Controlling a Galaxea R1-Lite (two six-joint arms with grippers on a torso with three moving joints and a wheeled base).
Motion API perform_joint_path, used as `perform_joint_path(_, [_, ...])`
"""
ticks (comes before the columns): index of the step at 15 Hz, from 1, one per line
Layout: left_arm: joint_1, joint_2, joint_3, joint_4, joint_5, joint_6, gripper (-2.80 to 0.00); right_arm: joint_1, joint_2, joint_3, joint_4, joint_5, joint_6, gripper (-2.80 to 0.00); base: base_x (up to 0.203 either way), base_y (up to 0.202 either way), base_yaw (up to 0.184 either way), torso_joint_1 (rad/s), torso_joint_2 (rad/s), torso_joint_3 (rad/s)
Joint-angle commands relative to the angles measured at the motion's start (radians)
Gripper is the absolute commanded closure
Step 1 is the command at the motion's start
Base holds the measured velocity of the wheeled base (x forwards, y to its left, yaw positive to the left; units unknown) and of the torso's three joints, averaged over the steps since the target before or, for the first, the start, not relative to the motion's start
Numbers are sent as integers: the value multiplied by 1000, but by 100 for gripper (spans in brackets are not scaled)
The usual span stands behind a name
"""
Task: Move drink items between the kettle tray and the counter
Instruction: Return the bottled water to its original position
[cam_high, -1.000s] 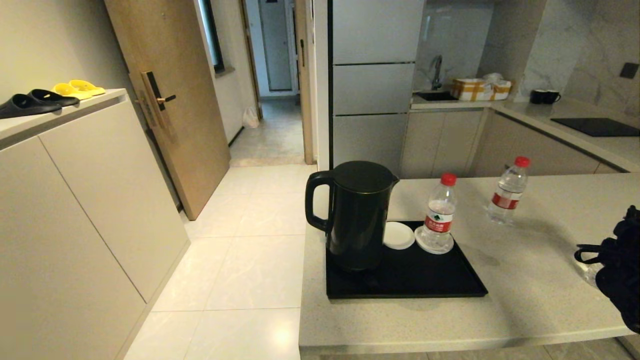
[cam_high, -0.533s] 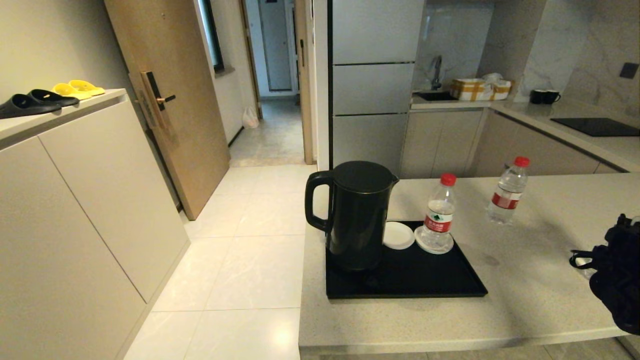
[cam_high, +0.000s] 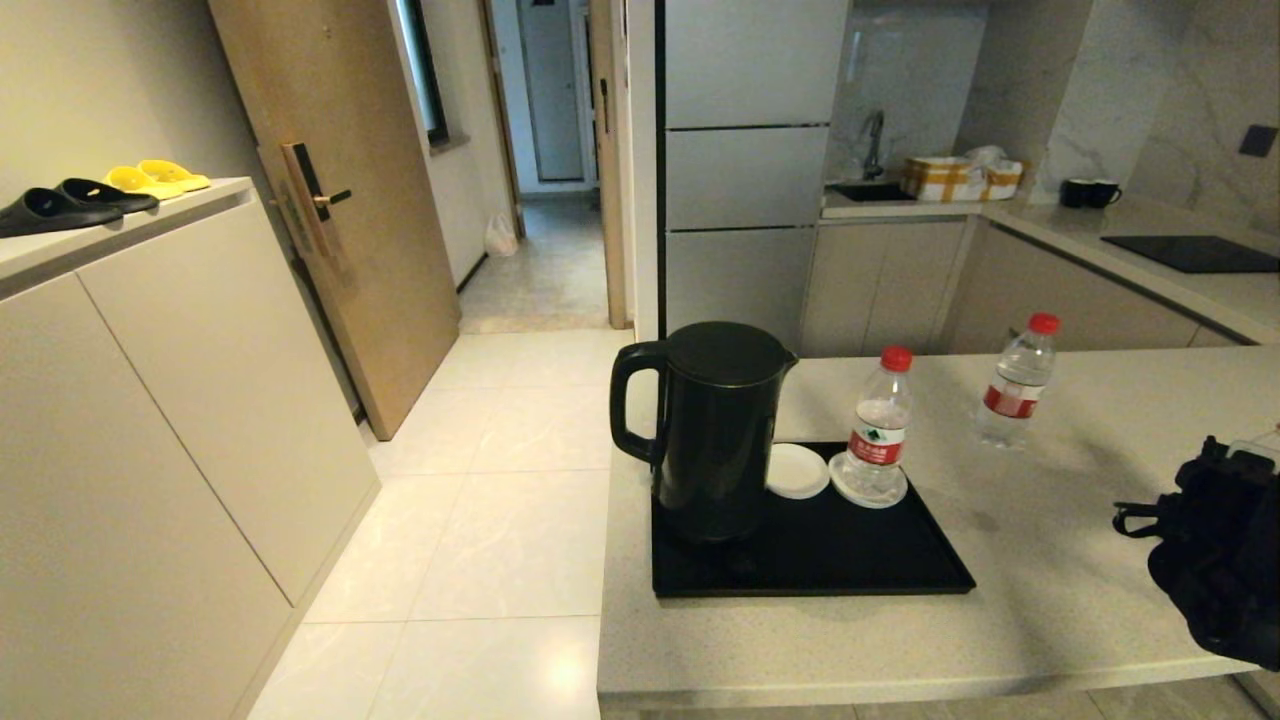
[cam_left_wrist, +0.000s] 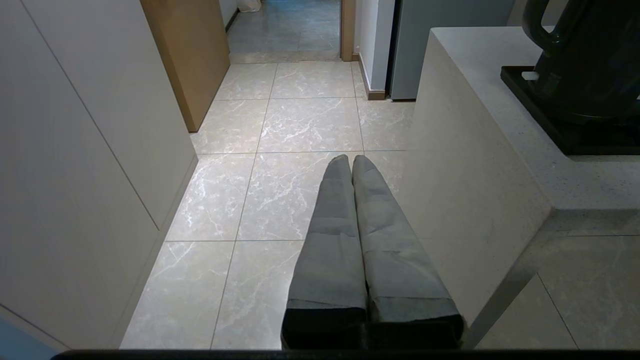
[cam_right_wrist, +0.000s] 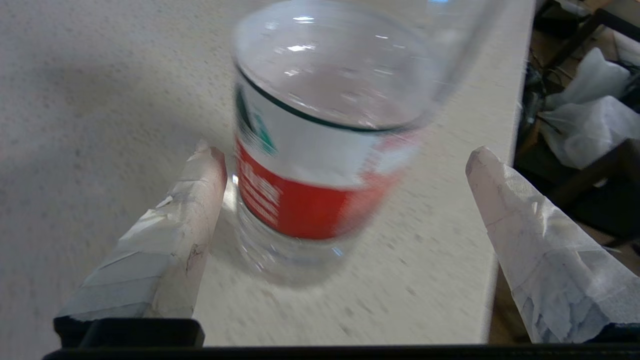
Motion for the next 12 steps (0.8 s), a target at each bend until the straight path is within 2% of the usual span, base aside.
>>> perform_joint_path(1, [1, 0, 0, 0, 0, 0, 0, 0, 50, -59, -8, 2, -4, -280, 0, 0, 0, 0, 0, 0])
perform_joint_path(6, [0, 1, 0, 0, 1, 0, 0, 0, 122, -173, -8, 6, -10, -280, 0, 0, 0, 0, 0, 0])
perform_joint_path(12, [1, 1, 0, 0, 0, 0, 0, -10, 127, -223, -8, 6, -11, -280, 0, 0, 0, 0, 0, 0])
